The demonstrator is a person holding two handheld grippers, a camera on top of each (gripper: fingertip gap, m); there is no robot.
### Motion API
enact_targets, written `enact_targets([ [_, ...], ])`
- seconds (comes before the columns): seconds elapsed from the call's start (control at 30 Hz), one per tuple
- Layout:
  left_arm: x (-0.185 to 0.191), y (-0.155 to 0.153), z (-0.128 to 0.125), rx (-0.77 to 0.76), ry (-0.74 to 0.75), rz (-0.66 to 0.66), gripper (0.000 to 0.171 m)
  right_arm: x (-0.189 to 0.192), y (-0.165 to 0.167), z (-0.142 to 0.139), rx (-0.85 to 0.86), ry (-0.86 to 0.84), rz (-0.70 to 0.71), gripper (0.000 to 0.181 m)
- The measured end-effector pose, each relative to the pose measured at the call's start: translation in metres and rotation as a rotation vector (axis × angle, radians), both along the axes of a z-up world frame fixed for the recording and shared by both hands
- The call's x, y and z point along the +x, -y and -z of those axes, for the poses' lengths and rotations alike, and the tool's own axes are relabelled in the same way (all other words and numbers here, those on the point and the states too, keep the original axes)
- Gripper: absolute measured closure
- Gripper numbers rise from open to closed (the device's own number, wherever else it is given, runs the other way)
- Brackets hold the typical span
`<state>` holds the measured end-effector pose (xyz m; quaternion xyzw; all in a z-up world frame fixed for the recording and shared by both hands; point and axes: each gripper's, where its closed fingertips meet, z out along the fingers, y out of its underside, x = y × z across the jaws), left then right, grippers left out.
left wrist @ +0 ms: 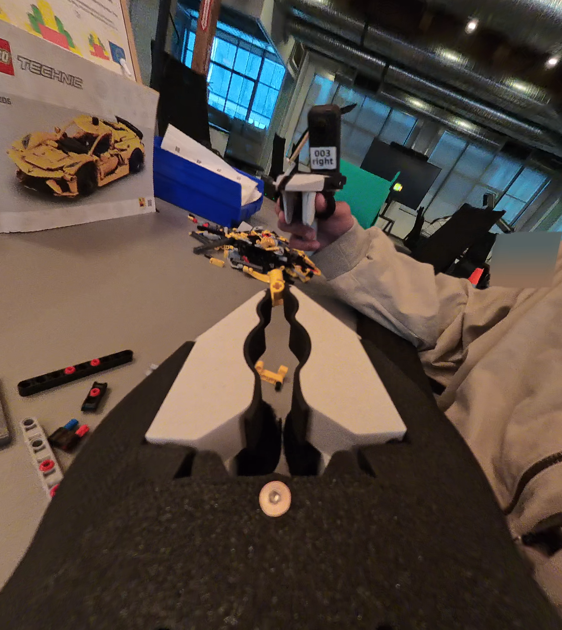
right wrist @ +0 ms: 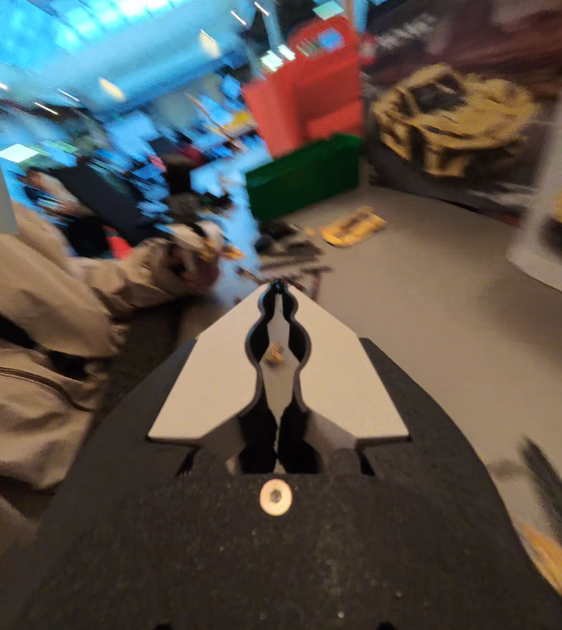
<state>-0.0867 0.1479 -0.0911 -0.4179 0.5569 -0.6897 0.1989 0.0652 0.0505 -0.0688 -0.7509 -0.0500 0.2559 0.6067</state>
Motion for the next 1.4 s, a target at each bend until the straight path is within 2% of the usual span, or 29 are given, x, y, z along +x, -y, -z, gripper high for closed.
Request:
enact_targets([
  [0.07, 0.003, 0.005, -0.003, 0.025, 0.020, -0.007, 0.165, 0.054, 0.023, 0.043, -0.302, 0.210, 0.246, 0.177],
  [0.13, 0.006, 0.008, 0.000, -0.014, -0.017, 0.016, 0.165, 0.109, 0.069, 0.078, -0.579, 0.403, 0.493, 0.177],
  [0.2, 0.009, 0.005, 0.001, -0.100, -0.058, 0.024, 0.165, 0.129, 0.097, 0.088, -0.636, 0.424, 0.600, 0.177],
  [0.27, 0.010, 0.004, -0.001, -0.173, -0.079, 0.043, 0.165, 0.139, 0.106, 0.094, -0.632, 0.390, 0.655, 0.175],
  [0.33, 0.008, 0.006, -0.007, -0.234, -0.075, 0.071, 0.165, 0.140, 0.102, 0.093, -0.605, 0.392, 0.674, 0.155],
  [0.4, 0.005, 0.011, -0.012, -0.272, -0.064, 0.106, 0.165, 0.122, 0.079, 0.077, -0.501, 0.458, 0.639, 0.155],
  [0.43, 0.004, 0.013, -0.013, -0.282, -0.067, 0.118, 0.165, 0.100, 0.058, 0.064, -0.414, 0.491, 0.583, 0.153],
  [0.53, 0.002, 0.024, -0.012, -0.320, -0.099, 0.179, 0.165, -0.014, -0.013, 0.021, -0.014, 0.541, 0.258, 0.126],
  [0.6, -0.003, 0.032, -0.013, -0.382, -0.128, 0.253, 0.165, -0.088, -0.040, 0.005, 0.173, 0.515, 0.098, 0.126],
  [0.67, -0.003, 0.036, -0.009, -0.434, -0.182, 0.292, 0.165, -0.137, -0.054, 0.007, 0.235, 0.520, -0.011, 0.127],
  [0.73, -0.006, 0.042, -0.004, -0.439, -0.220, 0.332, 0.165, -0.165, -0.059, 0.011, 0.238, 0.482, -0.107, 0.127],
  [0.87, -0.010, 0.050, -0.002, -0.403, -0.221, 0.354, 0.165, -0.170, -0.057, 0.026, 0.182, 0.486, -0.157, 0.147],
  [0.93, -0.011, 0.052, -0.002, -0.400, -0.226, 0.366, 0.165, -0.169, -0.054, 0.024, 0.200, 0.486, -0.155, 0.157],
  [1.03, -0.011, 0.053, -0.002, -0.394, -0.224, 0.369, 0.165, -0.169, -0.053, 0.025, 0.190, 0.468, -0.173, 0.158],
  [1.07, -0.011, 0.051, -0.005, -0.404, -0.210, 0.366, 0.164, -0.166, -0.053, 0.024, 0.189, 0.446, -0.168, 0.164],
  [1.1, -0.010, 0.047, -0.009, -0.423, -0.191, 0.349, 0.160, -0.161, -0.052, 0.021, 0.197, 0.415, -0.149, 0.171],
  [1.17, -0.005, 0.030, -0.014, -0.461, -0.161, 0.274, 0.143, -0.149, -0.048, 0.015, 0.231, 0.351, -0.123, 0.172],
  [1.23, -0.002, 0.019, -0.014, -0.471, -0.142, 0.230, 0.147, -0.137, -0.043, 0.013, 0.225, 0.311, -0.104, 0.172],
  [1.27, -0.002, 0.017, -0.015, -0.476, -0.137, 0.226, 0.157, -0.132, -0.042, 0.012, 0.222, 0.304, -0.091, 0.173],
  [1.33, -0.001, 0.018, -0.014, -0.485, -0.144, 0.227, 0.157, -0.122, -0.041, 0.009, 0.208, 0.291, -0.055, 0.173],
  [1.4, 0.001, 0.019, -0.008, -0.449, -0.165, 0.209, 0.156, -0.088, -0.037, 0.020, 0.102, 0.382, 0.053, 0.172],
])
